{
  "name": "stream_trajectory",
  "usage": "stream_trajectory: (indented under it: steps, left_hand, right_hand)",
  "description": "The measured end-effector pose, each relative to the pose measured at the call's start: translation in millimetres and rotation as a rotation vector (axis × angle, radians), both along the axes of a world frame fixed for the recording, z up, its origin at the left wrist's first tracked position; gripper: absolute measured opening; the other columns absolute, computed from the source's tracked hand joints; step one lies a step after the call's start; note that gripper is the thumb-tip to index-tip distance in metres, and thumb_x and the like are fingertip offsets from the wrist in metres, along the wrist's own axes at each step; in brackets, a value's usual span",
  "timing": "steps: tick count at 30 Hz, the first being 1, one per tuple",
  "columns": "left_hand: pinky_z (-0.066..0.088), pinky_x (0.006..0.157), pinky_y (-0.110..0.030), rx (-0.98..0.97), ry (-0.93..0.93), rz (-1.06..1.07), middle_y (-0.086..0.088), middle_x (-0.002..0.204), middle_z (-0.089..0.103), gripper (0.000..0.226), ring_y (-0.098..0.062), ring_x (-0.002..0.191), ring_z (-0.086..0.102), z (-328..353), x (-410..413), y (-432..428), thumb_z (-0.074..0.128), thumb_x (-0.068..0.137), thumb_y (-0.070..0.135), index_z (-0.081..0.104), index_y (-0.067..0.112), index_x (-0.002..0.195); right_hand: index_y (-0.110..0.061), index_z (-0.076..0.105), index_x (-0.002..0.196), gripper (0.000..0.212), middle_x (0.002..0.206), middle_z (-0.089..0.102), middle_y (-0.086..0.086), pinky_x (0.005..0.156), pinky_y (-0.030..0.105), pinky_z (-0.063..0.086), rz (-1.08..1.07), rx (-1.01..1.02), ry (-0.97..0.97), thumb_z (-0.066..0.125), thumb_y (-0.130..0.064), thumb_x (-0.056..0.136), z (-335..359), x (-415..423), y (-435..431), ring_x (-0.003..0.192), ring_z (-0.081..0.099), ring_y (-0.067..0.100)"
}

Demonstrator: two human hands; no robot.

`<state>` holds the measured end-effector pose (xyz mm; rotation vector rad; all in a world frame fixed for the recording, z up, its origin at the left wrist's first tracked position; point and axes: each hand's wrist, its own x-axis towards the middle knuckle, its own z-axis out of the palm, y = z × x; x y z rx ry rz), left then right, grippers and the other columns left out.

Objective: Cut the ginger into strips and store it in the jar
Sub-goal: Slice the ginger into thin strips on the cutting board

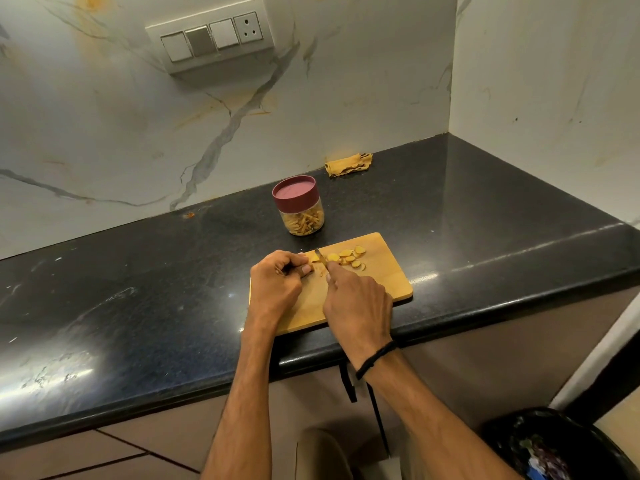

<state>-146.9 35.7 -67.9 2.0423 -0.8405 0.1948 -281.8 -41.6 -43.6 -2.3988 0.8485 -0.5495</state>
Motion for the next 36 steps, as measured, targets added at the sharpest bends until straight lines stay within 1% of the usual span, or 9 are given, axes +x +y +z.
stream_trajectory:
  steps: [4,7,15,19,21,24,28,32,36]
  left_hand:
    - [0.056,0.084,-0.018,-0.004,-0.003,-0.003,0.004,0.096,0.073,0.014,-0.004,0.092,0.069,-0.1,-0.6,0.1,0.079,0.083,0.005,0.076,0.012,0.094]
    - [0.056,0.085,-0.019,0.002,-0.007,-0.007,0.003,0.096,0.074,0.013,-0.005,0.093,0.069,0.9,-0.4,-0.5,0.078,0.083,0.005,0.076,0.012,0.094]
    - [0.056,0.087,-0.020,0.014,0.004,-0.009,0.005,0.097,0.073,0.014,-0.003,0.095,0.068,1.0,-0.5,0.0,0.078,0.084,0.006,0.076,0.014,0.094]
    - [0.056,0.088,-0.022,0.026,0.007,-0.011,0.004,0.099,0.073,0.015,-0.005,0.095,0.068,1.6,0.1,0.3,0.078,0.084,0.008,0.076,0.013,0.097]
    - [0.057,0.087,-0.023,0.038,0.016,-0.006,0.004,0.098,0.072,0.016,-0.006,0.093,0.068,1.9,0.6,-0.3,0.079,0.084,0.009,0.075,0.015,0.098]
    - [0.058,0.086,-0.025,0.040,0.042,-0.002,0.007,0.095,0.072,0.017,-0.006,0.091,0.069,2.5,0.7,-1.8,0.079,0.083,0.009,0.073,0.019,0.095]
    - [0.058,0.086,-0.026,0.029,0.052,0.000,0.007,0.095,0.073,0.015,-0.005,0.090,0.069,1.9,0.2,-2.1,0.079,0.083,0.009,0.074,0.016,0.095]
    - [0.059,0.086,-0.026,0.028,0.040,-0.013,0.008,0.095,0.072,0.018,-0.005,0.090,0.069,2.2,0.0,-1.0,0.078,0.083,0.008,0.071,0.022,0.092]
    - [0.059,0.086,-0.027,0.023,0.044,-0.018,0.006,0.095,0.073,0.020,-0.007,0.091,0.070,2.4,-0.2,-0.1,0.079,0.083,0.007,0.071,0.024,0.091]
  right_hand:
    - [-0.030,0.041,0.143,0.040,0.110,0.064,0.002,0.075,0.033,0.041,0.008,-0.020,0.032,0.040,-0.029,0.104,-0.9,11.6,-0.2,0.102,0.060,0.022]
    - [-0.029,0.038,0.145,0.042,0.108,0.063,0.002,0.071,0.033,0.038,-0.014,-0.034,0.062,0.041,-0.028,0.103,-3.8,13.3,-0.8,0.099,0.060,0.021]
    - [-0.026,0.034,0.147,0.044,0.107,0.062,0.004,0.070,0.031,0.035,-0.060,-0.016,0.071,0.041,-0.027,0.103,-4.2,10.5,-1.4,0.098,0.059,0.021]
    - [-0.026,0.033,0.148,0.045,0.101,0.063,0.002,0.071,0.030,0.037,-0.048,0.004,0.033,0.040,-0.026,0.104,-2.0,7.8,-0.6,0.091,0.058,0.018]
    - [-0.027,0.032,0.148,0.045,0.098,0.063,0.001,0.070,0.029,0.036,-0.025,-0.012,0.001,0.039,-0.027,0.104,-1.1,6.1,2.5,0.085,0.055,0.016]
    - [-0.029,0.031,0.149,0.045,0.095,0.063,0.000,0.068,0.028,0.036,0.024,-0.030,-0.025,0.038,-0.027,0.105,-0.8,5.9,7.0,0.081,0.055,0.015]
    - [-0.028,0.032,0.149,0.044,0.093,0.063,0.001,0.065,0.027,0.035,0.055,-0.061,-0.014,0.036,-0.028,0.105,-2.5,4.6,9.4,0.075,0.049,0.013]
    - [-0.029,0.032,0.148,0.043,0.086,0.057,-0.001,0.064,0.027,0.034,0.060,-0.069,0.000,0.035,-0.028,0.106,-3.6,4.8,8.6,0.074,0.048,0.013]
    - [-0.031,0.031,0.149,0.043,0.089,0.059,0.000,0.065,0.028,0.035,0.063,-0.060,0.023,0.033,-0.029,0.106,-4.0,5.7,6.6,0.077,0.051,0.015]
